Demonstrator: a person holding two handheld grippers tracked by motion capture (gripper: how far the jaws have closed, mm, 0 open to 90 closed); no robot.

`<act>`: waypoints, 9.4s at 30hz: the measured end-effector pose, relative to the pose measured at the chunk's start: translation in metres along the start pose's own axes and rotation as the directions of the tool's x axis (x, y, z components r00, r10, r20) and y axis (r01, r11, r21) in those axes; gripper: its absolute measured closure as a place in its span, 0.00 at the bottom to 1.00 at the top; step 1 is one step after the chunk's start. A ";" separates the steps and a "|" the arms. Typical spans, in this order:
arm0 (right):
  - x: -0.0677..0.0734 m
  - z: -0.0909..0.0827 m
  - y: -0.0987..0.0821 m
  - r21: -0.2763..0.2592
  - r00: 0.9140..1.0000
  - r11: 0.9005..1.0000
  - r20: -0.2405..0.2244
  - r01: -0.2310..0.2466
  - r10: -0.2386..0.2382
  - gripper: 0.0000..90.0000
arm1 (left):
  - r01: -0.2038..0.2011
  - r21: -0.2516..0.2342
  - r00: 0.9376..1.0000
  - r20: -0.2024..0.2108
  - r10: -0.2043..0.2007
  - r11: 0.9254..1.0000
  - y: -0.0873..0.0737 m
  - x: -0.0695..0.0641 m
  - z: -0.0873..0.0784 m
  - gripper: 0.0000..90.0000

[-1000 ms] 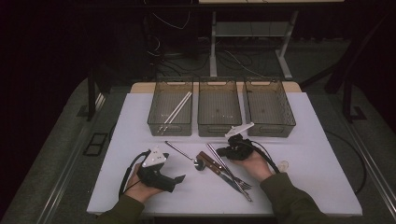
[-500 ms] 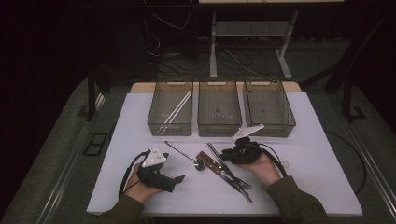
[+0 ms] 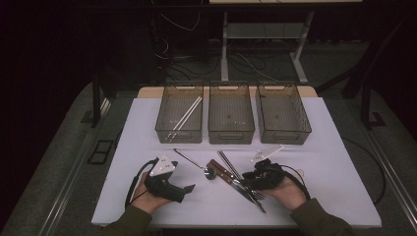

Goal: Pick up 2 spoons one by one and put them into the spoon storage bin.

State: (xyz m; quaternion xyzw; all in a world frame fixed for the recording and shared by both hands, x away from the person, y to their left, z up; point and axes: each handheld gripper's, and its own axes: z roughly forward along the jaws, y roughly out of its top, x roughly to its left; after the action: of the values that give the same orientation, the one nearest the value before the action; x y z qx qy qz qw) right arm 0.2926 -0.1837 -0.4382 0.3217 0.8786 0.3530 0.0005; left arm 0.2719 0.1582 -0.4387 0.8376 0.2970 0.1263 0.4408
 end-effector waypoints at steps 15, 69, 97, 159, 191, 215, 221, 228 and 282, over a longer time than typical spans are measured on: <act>0.012 -0.005 -0.015 0.027 0.999 0.999 0.024 0.029 -0.030 0.77 | -0.002 0.002 1.000 0.003 0.002 1.000 0.000 0.000 0.001 0.00; 0.000 0.009 0.008 -0.012 0.999 0.999 0.036 0.037 -0.036 0.83 | -0.010 0.009 1.000 0.008 0.010 1.000 0.001 0.000 0.003 0.00; -0.010 0.012 0.031 -0.067 0.998 0.997 0.039 0.047 -0.044 0.86 | -0.006 0.007 1.000 0.011 0.006 1.000 0.001 0.000 0.004 0.00; -0.011 0.042 0.074 -0.011 0.999 1.000 0.037 0.027 -0.026 0.87 | -0.018 0.001 1.000 0.018 0.018 1.000 0.002 0.000 0.004 0.00; -0.008 0.050 0.056 0.020 0.997 0.999 0.063 0.046 -0.047 1.00 | -0.014 0.000 1.000 0.017 0.014 1.000 0.002 -0.001 0.004 0.00; -0.002 0.027 0.048 -0.020 0.998 0.998 0.004 0.061 -0.061 0.93 | -0.020 0.006 1.000 0.019 0.020 1.000 0.002 0.000 0.004 0.00; 0.002 0.010 0.027 -0.002 0.999 0.999 -0.014 0.052 -0.052 0.92 | -0.018 0.004 1.000 0.019 0.018 1.000 0.002 -0.001 0.004 0.00; 0.006 0.003 0.009 0.023 0.998 0.998 -0.013 0.057 -0.057 0.92 | -0.020 0.009 1.000 0.018 0.020 1.000 0.002 -0.001 0.005 0.00; 0.012 0.022 0.019 0.016 0.998 1.000 0.064 -0.014 0.013 0.95 | -0.023 0.008 1.000 0.018 0.023 1.000 0.003 -0.001 0.005 0.00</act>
State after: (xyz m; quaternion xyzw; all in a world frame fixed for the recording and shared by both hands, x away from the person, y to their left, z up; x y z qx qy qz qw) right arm 0.2983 -0.1529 -0.4402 0.3386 0.8788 0.3354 0.0236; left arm 0.2746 0.1533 -0.4392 0.8439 0.2837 0.1225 0.4386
